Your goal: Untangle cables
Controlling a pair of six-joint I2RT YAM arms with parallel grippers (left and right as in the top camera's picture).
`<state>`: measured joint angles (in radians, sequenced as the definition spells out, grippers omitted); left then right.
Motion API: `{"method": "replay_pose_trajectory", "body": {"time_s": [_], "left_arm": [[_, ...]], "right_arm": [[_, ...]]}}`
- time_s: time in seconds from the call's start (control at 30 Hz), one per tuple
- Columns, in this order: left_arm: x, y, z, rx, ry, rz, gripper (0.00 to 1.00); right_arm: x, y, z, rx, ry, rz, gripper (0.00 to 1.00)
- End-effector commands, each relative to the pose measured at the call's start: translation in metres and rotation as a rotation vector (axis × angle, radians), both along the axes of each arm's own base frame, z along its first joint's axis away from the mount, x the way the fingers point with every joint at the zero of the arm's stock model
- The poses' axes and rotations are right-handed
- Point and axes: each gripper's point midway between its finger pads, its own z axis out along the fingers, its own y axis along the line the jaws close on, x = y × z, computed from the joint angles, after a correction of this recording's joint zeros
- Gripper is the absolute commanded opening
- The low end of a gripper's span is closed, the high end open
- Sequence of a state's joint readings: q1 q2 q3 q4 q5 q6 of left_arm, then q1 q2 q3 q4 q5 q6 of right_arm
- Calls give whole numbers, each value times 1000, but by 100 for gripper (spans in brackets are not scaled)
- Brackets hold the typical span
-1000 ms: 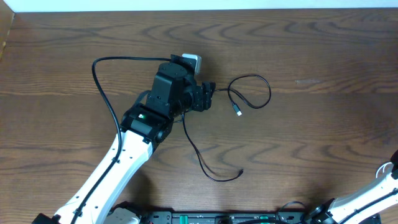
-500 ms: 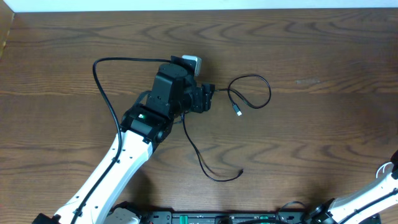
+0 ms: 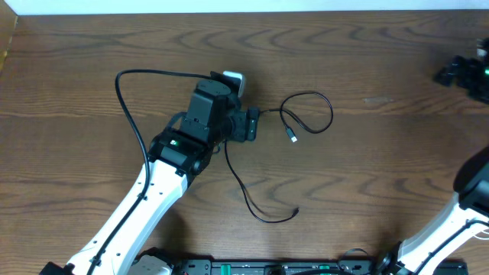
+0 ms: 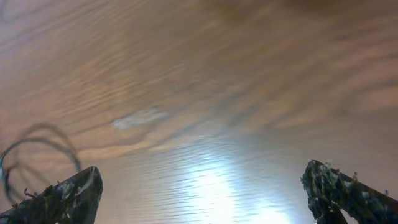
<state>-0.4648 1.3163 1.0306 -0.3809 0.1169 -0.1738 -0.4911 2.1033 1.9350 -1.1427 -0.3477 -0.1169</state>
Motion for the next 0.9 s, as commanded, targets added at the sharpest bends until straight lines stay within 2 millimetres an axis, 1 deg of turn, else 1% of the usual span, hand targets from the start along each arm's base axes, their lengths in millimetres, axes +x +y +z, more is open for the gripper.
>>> {"method": "replay_pose_trajectory", "body": {"time_s": [0.0, 0.07, 0.1, 0.2, 0.33, 0.4, 0.47, 0.6, 0.77, 0.87], "left_arm": [[-2, 10, -5, 48, 11, 11, 84], [-1, 12, -5, 53, 12, 21, 85], [-1, 12, -5, 52, 10, 22, 88], [-1, 12, -5, 50, 10, 22, 92], [-3, 13, -7, 35, 35, 39, 92], [-5, 12, -8, 27, 46, 37, 92], [-6, 12, -9, 30, 52, 38, 92], [-6, 12, -9, 31, 53, 37, 92], [-4, 11, -7, 24, 40, 38, 92], [-4, 11, -7, 25, 41, 38, 92]], "right_arm": [[8, 36, 19, -7, -35, 104, 99], [6, 56, 17, 3, -4, 143, 99], [4, 62, 15, 2, 12, 155, 99], [-4, 76, 10, -17, 76, 184, 99], [-10, 86, 10, -2, 95, 201, 99], [-13, 88, 9, -6, 86, 202, 99], [-18, 90, 7, -20, 55, 202, 99], [-39, 97, -1, -57, -45, 182, 99], [-69, 107, -9, -65, -172, 71, 99], [-84, 111, -7, -34, -221, -31, 99]]}}
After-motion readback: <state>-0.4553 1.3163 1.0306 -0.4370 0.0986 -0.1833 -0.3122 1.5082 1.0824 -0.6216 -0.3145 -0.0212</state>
